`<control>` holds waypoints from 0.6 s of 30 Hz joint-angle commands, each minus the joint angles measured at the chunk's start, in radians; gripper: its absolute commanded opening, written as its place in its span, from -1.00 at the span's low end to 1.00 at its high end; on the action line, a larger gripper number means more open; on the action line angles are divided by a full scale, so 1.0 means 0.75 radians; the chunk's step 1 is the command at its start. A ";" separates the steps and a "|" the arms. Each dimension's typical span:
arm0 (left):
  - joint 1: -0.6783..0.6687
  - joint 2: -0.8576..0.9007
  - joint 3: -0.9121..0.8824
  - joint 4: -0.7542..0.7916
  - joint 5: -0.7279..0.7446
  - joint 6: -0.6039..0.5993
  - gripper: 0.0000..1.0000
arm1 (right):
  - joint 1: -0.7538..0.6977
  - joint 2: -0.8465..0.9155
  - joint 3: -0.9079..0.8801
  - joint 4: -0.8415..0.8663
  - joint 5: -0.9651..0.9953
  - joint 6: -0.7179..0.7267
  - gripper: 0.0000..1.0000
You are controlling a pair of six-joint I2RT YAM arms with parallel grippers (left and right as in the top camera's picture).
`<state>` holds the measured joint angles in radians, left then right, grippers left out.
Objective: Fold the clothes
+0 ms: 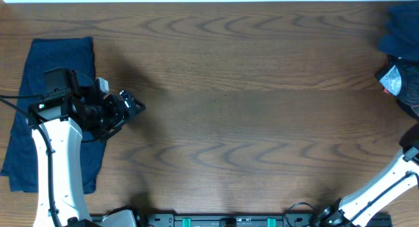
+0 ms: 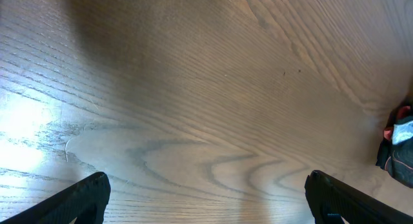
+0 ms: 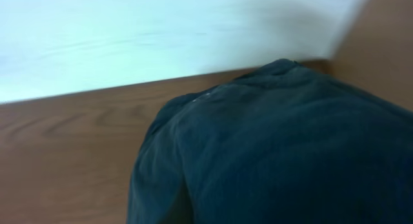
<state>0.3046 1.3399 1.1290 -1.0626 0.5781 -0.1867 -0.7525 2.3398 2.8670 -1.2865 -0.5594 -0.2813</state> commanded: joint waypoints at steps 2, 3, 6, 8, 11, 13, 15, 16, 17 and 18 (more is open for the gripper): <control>-0.005 0.008 0.027 -0.003 0.023 -0.013 0.96 | -0.091 -0.028 0.013 0.020 0.022 0.080 -0.97; -0.005 0.008 0.027 -0.003 0.023 -0.013 0.96 | -0.104 -0.028 0.013 0.021 -0.004 0.080 -0.97; -0.005 0.008 0.027 -0.003 0.023 -0.012 0.96 | -0.123 -0.027 0.012 0.017 -0.103 0.068 -0.98; -0.005 0.008 0.027 -0.003 0.023 -0.013 0.96 | -0.122 -0.027 0.009 0.002 -0.173 0.060 -0.98; -0.005 0.008 0.027 -0.004 0.023 -0.013 0.96 | -0.109 -0.027 0.001 -0.046 -0.345 0.066 -0.98; -0.005 0.008 0.027 -0.004 0.023 -0.013 0.96 | -0.095 -0.027 0.000 -0.079 -0.420 0.079 -0.97; -0.005 0.008 0.027 -0.010 0.023 -0.013 0.96 | -0.073 -0.027 0.000 -0.096 -0.433 0.149 -0.97; -0.005 0.008 0.027 -0.014 0.023 -0.013 0.96 | -0.059 -0.027 0.000 -0.096 -0.432 0.171 -0.97; -0.005 0.008 0.027 -0.016 0.023 -0.013 0.96 | -0.044 -0.027 0.000 -0.098 -0.433 0.175 -0.98; -0.005 0.008 0.027 -0.018 0.023 -0.012 0.96 | -0.030 -0.027 0.000 -0.104 -0.438 0.174 -0.98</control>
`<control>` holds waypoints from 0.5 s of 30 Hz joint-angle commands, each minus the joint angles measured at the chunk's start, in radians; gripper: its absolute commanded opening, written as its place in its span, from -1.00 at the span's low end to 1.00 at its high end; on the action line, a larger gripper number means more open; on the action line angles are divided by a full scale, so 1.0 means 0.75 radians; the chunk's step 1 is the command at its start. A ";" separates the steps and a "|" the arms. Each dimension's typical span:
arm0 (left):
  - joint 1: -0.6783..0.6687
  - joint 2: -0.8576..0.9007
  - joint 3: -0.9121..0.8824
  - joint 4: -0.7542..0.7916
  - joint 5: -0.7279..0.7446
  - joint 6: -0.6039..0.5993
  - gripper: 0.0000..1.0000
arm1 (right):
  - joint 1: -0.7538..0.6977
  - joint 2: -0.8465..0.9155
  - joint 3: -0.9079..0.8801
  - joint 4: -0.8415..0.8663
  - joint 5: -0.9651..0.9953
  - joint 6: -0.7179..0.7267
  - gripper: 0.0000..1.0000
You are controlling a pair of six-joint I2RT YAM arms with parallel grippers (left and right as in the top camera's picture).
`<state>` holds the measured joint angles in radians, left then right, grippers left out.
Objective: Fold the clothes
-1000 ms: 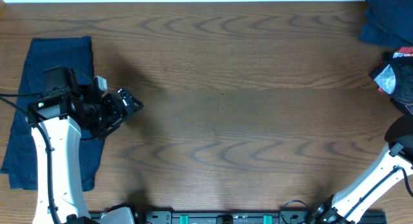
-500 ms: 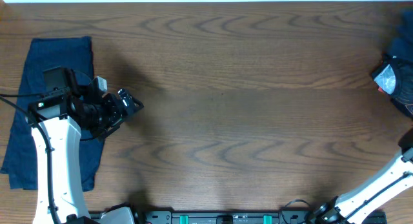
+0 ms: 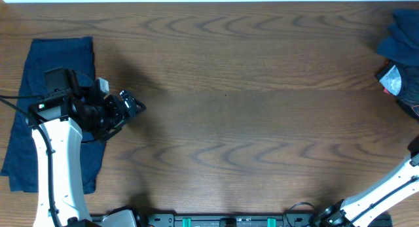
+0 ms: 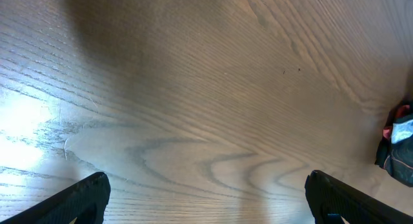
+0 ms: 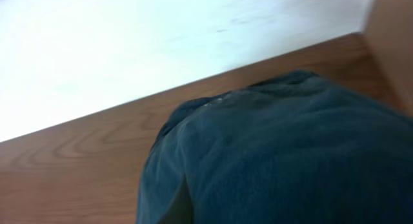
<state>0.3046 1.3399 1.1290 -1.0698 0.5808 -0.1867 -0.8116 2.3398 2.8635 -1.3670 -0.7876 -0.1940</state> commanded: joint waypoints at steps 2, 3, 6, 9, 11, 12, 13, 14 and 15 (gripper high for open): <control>-0.005 0.008 0.027 -0.008 0.020 -0.012 0.96 | 0.082 -0.027 0.005 -0.013 -0.181 0.054 -0.98; -0.005 0.008 0.027 -0.004 0.020 -0.012 0.96 | 0.104 -0.027 0.005 -0.028 -0.251 0.017 -0.98; -0.005 0.008 0.027 0.002 0.019 -0.012 0.96 | 0.193 -0.027 0.005 -0.067 -0.476 -0.032 -0.98; -0.005 0.008 0.027 0.002 0.019 -0.012 0.96 | 0.319 -0.027 0.005 -0.095 -0.536 -0.031 -0.98; -0.005 0.008 0.027 0.002 0.019 -0.012 0.96 | 0.421 -0.027 0.005 -0.122 -0.528 -0.025 -0.98; -0.005 0.008 0.027 0.002 0.019 -0.012 0.96 | 0.477 -0.027 0.003 -0.139 -0.520 -0.024 -0.98; -0.005 0.008 0.027 0.002 0.019 -0.012 0.96 | 0.523 -0.027 0.001 -0.152 -0.500 -0.019 -0.98; -0.005 0.008 0.027 0.002 0.019 -0.012 0.96 | 0.577 -0.027 -0.002 -0.163 -0.443 0.004 -0.98; -0.005 0.008 0.027 0.002 0.019 -0.012 0.96 | 0.613 -0.026 -0.006 -0.167 -0.379 0.031 -0.98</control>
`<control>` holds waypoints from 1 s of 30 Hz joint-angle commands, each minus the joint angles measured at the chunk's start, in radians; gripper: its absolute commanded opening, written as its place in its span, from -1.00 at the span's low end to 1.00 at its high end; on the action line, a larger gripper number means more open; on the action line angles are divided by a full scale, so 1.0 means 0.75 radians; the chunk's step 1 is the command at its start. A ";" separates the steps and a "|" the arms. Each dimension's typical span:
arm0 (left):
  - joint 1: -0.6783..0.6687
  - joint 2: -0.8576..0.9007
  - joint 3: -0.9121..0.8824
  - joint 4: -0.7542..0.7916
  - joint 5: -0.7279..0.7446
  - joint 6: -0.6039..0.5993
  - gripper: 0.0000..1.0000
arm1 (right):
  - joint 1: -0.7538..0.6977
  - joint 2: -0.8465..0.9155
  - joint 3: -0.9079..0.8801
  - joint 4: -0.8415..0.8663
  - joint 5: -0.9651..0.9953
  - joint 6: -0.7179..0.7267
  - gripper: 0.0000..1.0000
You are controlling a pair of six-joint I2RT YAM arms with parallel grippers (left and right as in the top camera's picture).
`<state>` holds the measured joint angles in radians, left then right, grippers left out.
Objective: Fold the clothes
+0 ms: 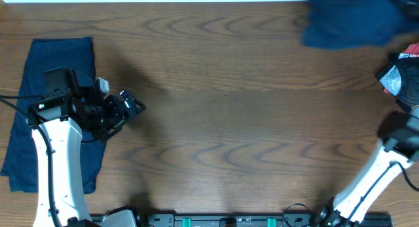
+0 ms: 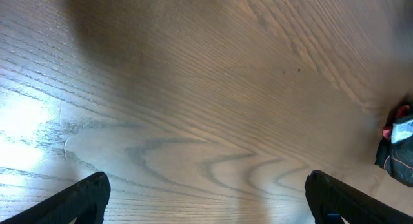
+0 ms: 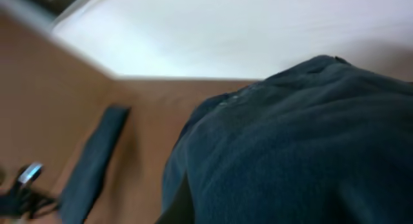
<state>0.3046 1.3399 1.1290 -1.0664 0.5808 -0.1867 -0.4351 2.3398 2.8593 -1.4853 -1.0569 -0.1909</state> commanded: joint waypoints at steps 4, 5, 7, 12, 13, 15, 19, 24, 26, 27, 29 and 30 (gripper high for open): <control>-0.005 0.008 0.027 -0.002 0.019 -0.012 0.96 | 0.281 -0.026 -0.057 -0.032 0.411 0.143 -0.98; -0.005 0.008 0.027 -0.002 0.019 -0.012 0.96 | 0.319 -0.026 -0.085 -0.048 0.496 0.143 -0.98; -0.005 0.008 0.027 -0.002 0.019 -0.012 0.96 | 0.384 -0.025 -0.155 -0.071 0.635 0.143 -0.98; -0.005 0.008 0.027 0.009 0.019 -0.011 0.96 | 0.495 -0.020 -0.430 -0.043 0.762 0.140 -0.97; -0.005 0.008 0.027 0.013 0.019 -0.011 0.96 | 0.508 -0.020 -0.475 -0.027 0.756 0.139 -0.97; -0.005 0.008 0.027 0.018 0.019 -0.011 0.96 | 0.532 -0.020 -0.529 -0.009 0.685 0.078 -0.97; -0.005 0.008 0.027 0.018 0.019 -0.011 0.96 | 0.578 -0.025 -0.531 -0.010 0.491 -0.065 -0.98; -0.005 0.008 0.027 0.018 0.019 -0.011 0.96 | 0.625 -0.026 -0.516 -0.021 0.372 -0.161 -0.98; -0.005 0.008 0.027 0.018 0.019 -0.011 0.96 | 0.635 -0.026 -0.516 -0.027 0.281 -0.218 -0.98; -0.005 0.008 0.027 0.018 0.019 -0.011 0.96 | 0.637 -0.026 -0.516 -0.023 0.269 -0.216 -0.98; -0.005 0.008 0.027 0.018 0.019 -0.012 0.96 | 0.636 -0.026 -0.516 -0.025 0.269 -0.208 -0.98; -0.005 0.008 0.027 0.018 0.019 -0.011 0.96 | 0.634 -0.026 -0.516 -0.023 0.308 -0.162 -0.98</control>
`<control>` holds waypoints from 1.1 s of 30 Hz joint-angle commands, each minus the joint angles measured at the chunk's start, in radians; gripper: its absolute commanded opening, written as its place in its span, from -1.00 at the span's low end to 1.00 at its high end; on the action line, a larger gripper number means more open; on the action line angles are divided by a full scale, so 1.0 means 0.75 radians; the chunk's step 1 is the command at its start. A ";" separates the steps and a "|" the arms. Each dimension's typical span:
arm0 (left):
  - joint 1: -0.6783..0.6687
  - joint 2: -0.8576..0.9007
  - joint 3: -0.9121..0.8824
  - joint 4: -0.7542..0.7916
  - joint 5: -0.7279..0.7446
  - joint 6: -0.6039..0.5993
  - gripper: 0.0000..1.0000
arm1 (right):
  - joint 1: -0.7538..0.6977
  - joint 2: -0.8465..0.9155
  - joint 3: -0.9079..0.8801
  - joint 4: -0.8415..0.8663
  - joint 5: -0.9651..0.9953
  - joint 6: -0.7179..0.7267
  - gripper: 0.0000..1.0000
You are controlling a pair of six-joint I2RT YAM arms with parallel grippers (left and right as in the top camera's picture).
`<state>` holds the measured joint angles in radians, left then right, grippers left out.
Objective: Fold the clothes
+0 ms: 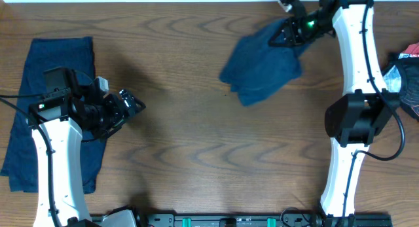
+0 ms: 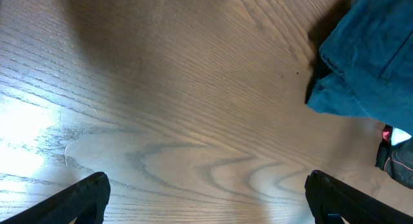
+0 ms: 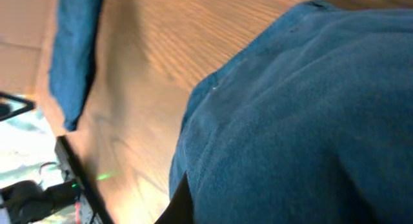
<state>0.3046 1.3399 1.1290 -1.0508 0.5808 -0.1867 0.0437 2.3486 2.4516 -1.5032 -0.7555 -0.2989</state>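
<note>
A dark blue garment (image 1: 262, 65) hangs bunched at the back of the table, right of the middle. My right gripper (image 1: 291, 27) is shut on its upper edge. In the right wrist view the cloth (image 3: 297, 121) fills most of the frame, and only one dark fingertip (image 3: 181, 204) shows. From the left wrist the garment (image 2: 368, 62) appears at the upper right; whether its lower edge touches the wood cannot be told. My left gripper (image 2: 206, 204) stands open over bare wood on the left, holding nothing.
A folded dark blue piece (image 1: 59, 63) lies along the left edge, partly under the left arm. A pile of dark clothes with a red and white bit (image 1: 404, 80) sits at the right edge. The table's back edge (image 1: 196, 0) runs just behind the garment.
The held garment was at the back right corner and is now further left, over the table right of the middle. The right arm now stretches up the frame. The left arm is unchanged.
The right gripper held the blue garment at the far right edge by the clothes pile, at first and shortly after. Then the garment was at the back right corner. Now it hangs over the table's back middle-right. The left gripper stayed open in place throughout.
</note>
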 commanded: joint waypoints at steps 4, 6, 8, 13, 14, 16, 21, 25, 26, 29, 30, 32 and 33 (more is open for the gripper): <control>-0.005 0.008 0.027 0.003 0.019 -0.011 0.96 | -0.018 -0.029 0.023 0.014 0.288 0.233 -0.98; -0.005 0.008 0.027 0.007 0.019 -0.011 0.96 | -0.020 -0.022 0.009 0.009 0.408 0.288 -0.98; -0.005 0.008 0.027 0.016 0.019 -0.011 0.96 | -0.023 -0.009 -0.015 0.002 0.502 0.354 -0.98; -0.005 0.008 0.027 0.029 0.019 -0.012 0.96 | -0.028 0.040 -0.119 -0.007 0.668 0.531 -0.98; -0.005 0.008 0.027 0.028 0.019 -0.012 0.96 | -0.028 0.053 -0.144 0.001 0.728 0.585 -0.98; -0.005 0.008 0.027 0.027 0.019 -0.011 0.96 | -0.028 0.071 -0.198 0.015 0.842 0.670 -0.97; -0.005 0.008 0.027 0.028 0.019 -0.011 0.96 | -0.029 0.101 -0.295 0.041 0.984 0.743 -0.98; -0.005 0.008 0.027 0.031 0.019 -0.006 0.96 | -0.041 0.101 -0.335 0.068 1.050 0.769 -0.97; -0.005 0.008 0.027 0.031 0.019 -0.007 0.96 | -0.045 0.101 -0.337 0.069 1.060 0.776 -0.97; -0.005 0.008 0.027 0.031 0.019 -0.006 0.96 | -0.065 0.101 -0.337 0.060 1.087 0.807 -0.81; -0.005 0.008 0.027 0.031 0.019 -0.006 0.96 | -0.073 0.101 -0.337 0.058 1.087 0.808 -0.81; -0.005 0.008 0.027 0.031 0.019 -0.006 0.96 | -0.086 0.101 -0.337 0.058 1.093 0.812 -0.71; -0.005 0.008 0.027 0.031 0.019 -0.006 0.96 | -0.093 0.101 -0.337 0.058 1.092 0.812 -0.41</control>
<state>0.3046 1.3399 1.1290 -1.0267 0.5808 -0.1864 0.0029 2.4229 2.2017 -1.4578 0.0090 0.2871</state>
